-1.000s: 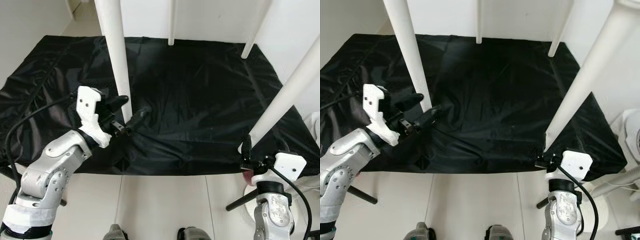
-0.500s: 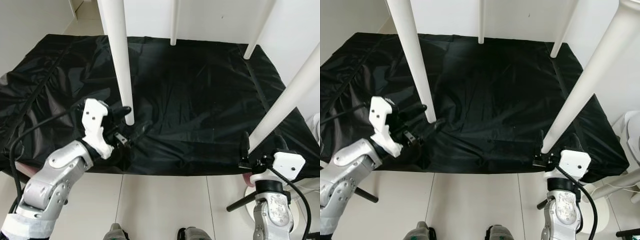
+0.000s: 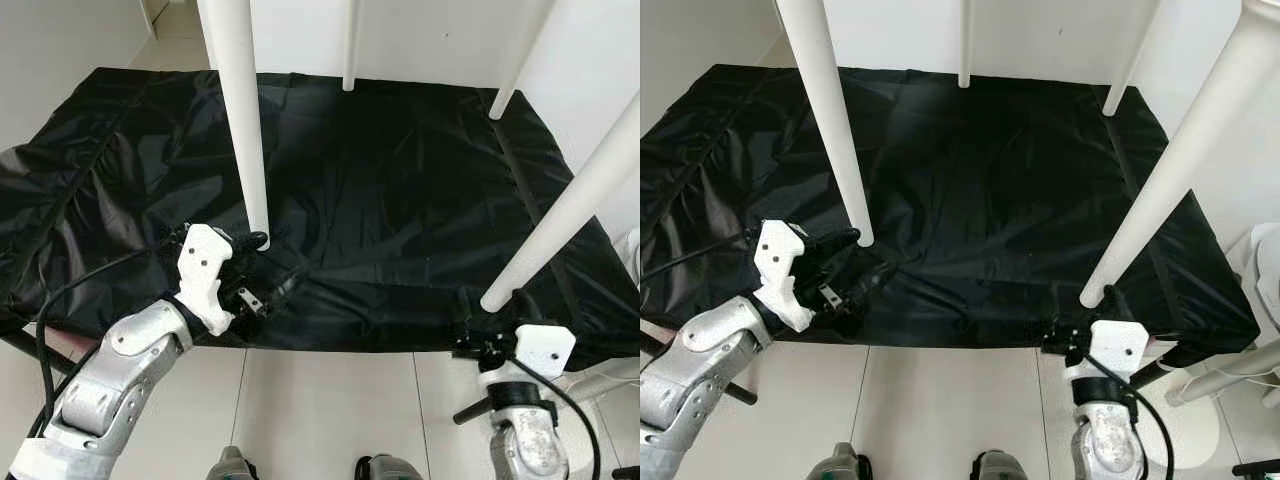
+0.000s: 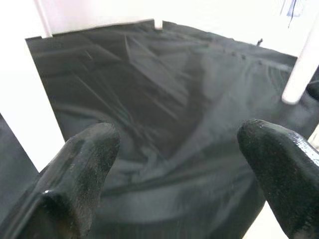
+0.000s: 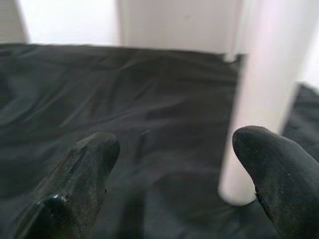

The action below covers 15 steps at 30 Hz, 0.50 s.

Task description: Building children table

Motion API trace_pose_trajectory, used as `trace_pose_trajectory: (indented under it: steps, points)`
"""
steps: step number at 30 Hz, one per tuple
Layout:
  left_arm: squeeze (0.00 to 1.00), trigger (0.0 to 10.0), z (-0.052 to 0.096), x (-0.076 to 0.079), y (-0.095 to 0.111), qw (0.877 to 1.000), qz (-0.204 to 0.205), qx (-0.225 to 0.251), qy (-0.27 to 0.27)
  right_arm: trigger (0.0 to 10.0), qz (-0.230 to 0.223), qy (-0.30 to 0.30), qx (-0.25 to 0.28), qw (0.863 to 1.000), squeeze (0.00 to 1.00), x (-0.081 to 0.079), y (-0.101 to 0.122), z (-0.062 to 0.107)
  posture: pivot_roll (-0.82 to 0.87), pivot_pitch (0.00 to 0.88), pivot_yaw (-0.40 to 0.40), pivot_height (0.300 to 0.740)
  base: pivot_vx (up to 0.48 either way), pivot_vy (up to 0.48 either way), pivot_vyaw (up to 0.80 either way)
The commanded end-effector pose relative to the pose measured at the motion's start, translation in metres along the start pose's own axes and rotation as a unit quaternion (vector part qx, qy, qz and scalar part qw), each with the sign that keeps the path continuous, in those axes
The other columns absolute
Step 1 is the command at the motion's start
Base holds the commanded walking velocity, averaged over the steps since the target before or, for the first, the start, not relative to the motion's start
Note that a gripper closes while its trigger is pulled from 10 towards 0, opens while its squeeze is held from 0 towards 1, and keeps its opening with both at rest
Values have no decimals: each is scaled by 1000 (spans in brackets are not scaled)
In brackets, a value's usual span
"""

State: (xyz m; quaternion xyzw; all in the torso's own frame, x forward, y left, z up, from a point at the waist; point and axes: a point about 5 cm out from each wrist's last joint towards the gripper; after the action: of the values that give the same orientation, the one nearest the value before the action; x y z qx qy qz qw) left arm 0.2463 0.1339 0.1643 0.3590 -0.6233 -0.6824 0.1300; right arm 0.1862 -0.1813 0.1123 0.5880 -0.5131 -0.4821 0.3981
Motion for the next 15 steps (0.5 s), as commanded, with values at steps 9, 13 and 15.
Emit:
trace_pose_trajectory:
  steps: [9, 13, 15]
  points:
    - [0, 10000, 9, 24, -16, 987, -41, 10, -157, 10000, 7, 130, -85, 988, 0, -22, -25, 18, 9, 68, 28, 740, 0, 0, 0]
    - [0, 10000, 14, 31, -25, 980, -36, -1, -197, 10000, 25, 196, -121, 973, 0, -27, -33, 25, 13, 69, 29, 740, 0, 0, 0]
    - [0, 10000, 19, 34, -31, 974, -33, -14, -225, 10000, 30, 229, -146, 962, 0, -26, -38, 29, 14, 70, 29, 740, 0, 0, 0]
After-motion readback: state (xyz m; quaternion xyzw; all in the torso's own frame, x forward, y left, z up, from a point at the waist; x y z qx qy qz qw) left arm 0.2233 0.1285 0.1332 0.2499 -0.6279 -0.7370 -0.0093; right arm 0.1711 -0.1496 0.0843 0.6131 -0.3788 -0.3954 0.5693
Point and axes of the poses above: a point about 5 cm out from each wrist's last joint towards the gripper, its own z axis pointing back from the gripper into the wrist, its own y axis along the axis of the wrist's last joint, x = y × z, and after that the axes turned 13 degrees about -z, right-handed
